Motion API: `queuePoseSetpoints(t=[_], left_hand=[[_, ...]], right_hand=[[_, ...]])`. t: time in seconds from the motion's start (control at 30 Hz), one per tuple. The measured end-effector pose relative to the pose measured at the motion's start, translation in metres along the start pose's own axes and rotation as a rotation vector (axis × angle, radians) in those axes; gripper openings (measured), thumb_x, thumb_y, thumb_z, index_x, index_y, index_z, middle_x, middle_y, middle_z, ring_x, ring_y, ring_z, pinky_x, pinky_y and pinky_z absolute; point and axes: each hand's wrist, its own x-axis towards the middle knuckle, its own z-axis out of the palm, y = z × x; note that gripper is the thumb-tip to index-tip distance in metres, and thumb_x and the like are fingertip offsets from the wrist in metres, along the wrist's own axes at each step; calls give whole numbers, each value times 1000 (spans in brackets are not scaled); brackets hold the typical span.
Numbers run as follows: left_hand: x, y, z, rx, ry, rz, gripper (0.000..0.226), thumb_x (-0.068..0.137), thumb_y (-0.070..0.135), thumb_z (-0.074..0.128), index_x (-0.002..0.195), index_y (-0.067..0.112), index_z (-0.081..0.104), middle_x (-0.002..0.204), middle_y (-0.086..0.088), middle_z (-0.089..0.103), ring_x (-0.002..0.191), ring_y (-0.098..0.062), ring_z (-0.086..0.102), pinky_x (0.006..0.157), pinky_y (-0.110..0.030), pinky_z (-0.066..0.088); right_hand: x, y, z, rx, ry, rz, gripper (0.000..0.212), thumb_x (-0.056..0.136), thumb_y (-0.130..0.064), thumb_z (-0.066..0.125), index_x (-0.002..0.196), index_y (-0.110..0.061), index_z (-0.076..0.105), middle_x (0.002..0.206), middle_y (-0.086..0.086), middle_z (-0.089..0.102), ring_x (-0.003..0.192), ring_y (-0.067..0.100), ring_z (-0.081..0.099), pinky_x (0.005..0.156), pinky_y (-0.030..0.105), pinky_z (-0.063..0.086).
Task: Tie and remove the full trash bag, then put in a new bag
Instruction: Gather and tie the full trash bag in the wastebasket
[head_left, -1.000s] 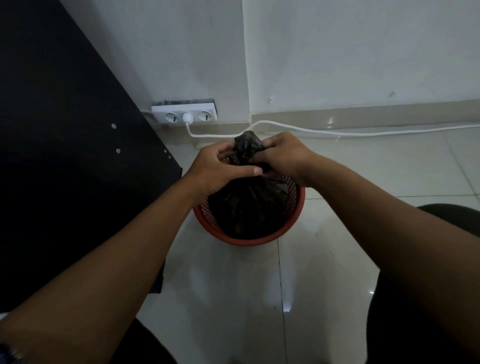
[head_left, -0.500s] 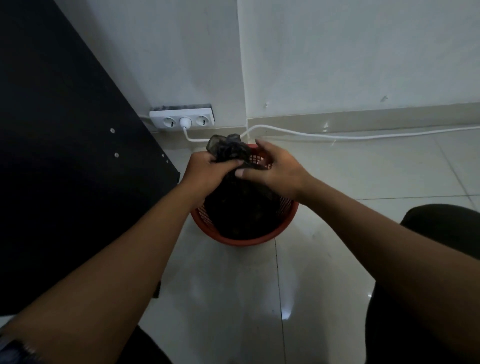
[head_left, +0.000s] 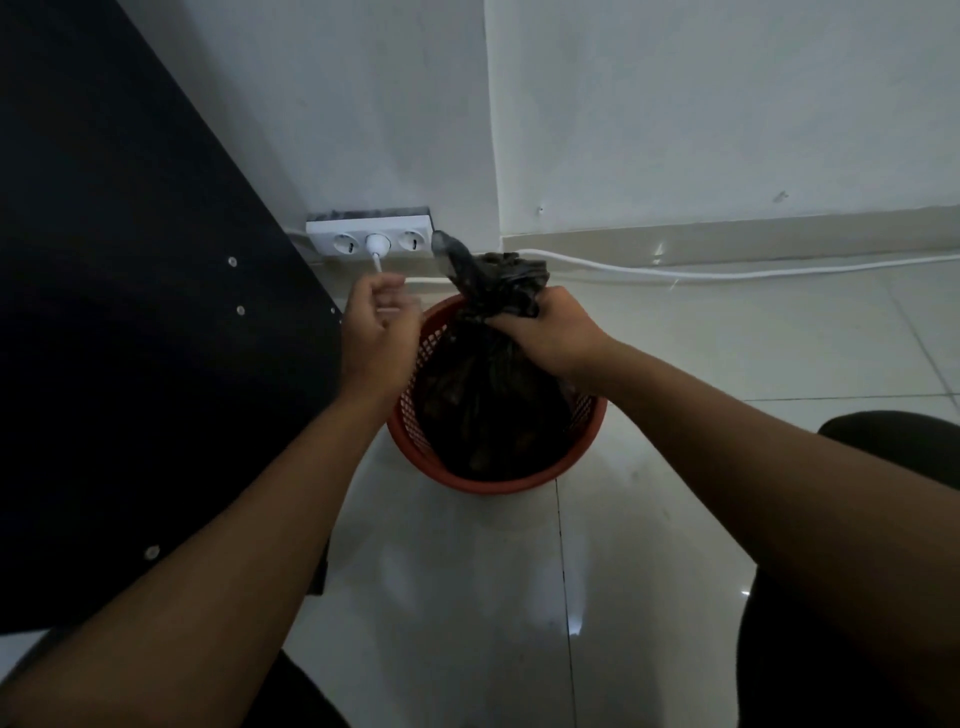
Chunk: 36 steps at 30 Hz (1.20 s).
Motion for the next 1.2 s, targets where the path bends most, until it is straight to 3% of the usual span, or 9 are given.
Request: queuePoseSetpoints(t=[0.13,0.2,0.4,0.53,0.67,0.83,0.97,1.1,1.2], left_hand=[[-18,-40,10,361,-412,174,113,59,57,86,151,27,26,147,2,45,135,-13,45,110,-39,42],[-27,-41,26,357,-465,176,129,48,65,89,152,31,21,152,6,40,141,-10,38,115,-39,36],[-36,-20,56,203,-157,158,80,64,36,91,133,19,53,115,14,56,109,-1,51,85,4,33],[-31,-19,55,177,-96,162,39,80,28,80,115,18,67,103,9,67,101,-10,64,80,-14,51],[-28,-11,53,158,-233,74,40,82,21,78,120,17,65,101,8,63,98,-8,60,70,-2,39],[-24,-6,54,101,-306,-32,27,83,24,77,109,21,68,97,5,68,95,-12,64,72,-13,45],[-22,-13,47,84,-354,-84,20,89,25,71,108,28,63,101,5,66,100,-12,61,85,-21,44],[-17,-16,45,66,-417,-120,19,98,29,58,117,32,58,111,4,63,113,-17,59,92,-26,43],[-16,-15,46,136,-450,-35,35,100,30,54,135,26,55,126,2,62,118,-13,56,89,-22,42]], right_hand=[[-2,-11,-5,202,-66,103,23,86,-26,73,105,-12,74,100,7,76,92,21,73,94,40,56],[-3,-16,-4,241,-106,120,25,85,-27,74,106,-13,74,100,6,76,93,21,73,93,40,57],[-3,-29,-14,254,-174,97,29,83,-23,76,111,-14,72,105,4,76,96,18,73,93,36,57],[1,-34,-20,275,-192,86,32,84,-24,75,110,-6,71,105,16,75,99,35,71,86,44,58],[0,-36,-22,236,-209,74,17,94,-18,65,107,-9,69,107,12,74,101,26,72,89,40,59],[2,-42,-31,202,-103,-3,18,89,-14,70,101,-1,72,100,16,75,95,29,73,90,46,58],[5,-43,-43,237,79,-29,5,86,-11,72,91,-10,70,97,18,74,94,33,73,89,47,58],[-6,-33,-41,-160,84,-318,55,85,-23,72,136,-17,54,134,7,61,118,17,59,107,37,46],[-15,-29,-43,-663,21,-749,87,75,-22,64,154,-30,29,162,4,26,146,25,30,115,51,31]])
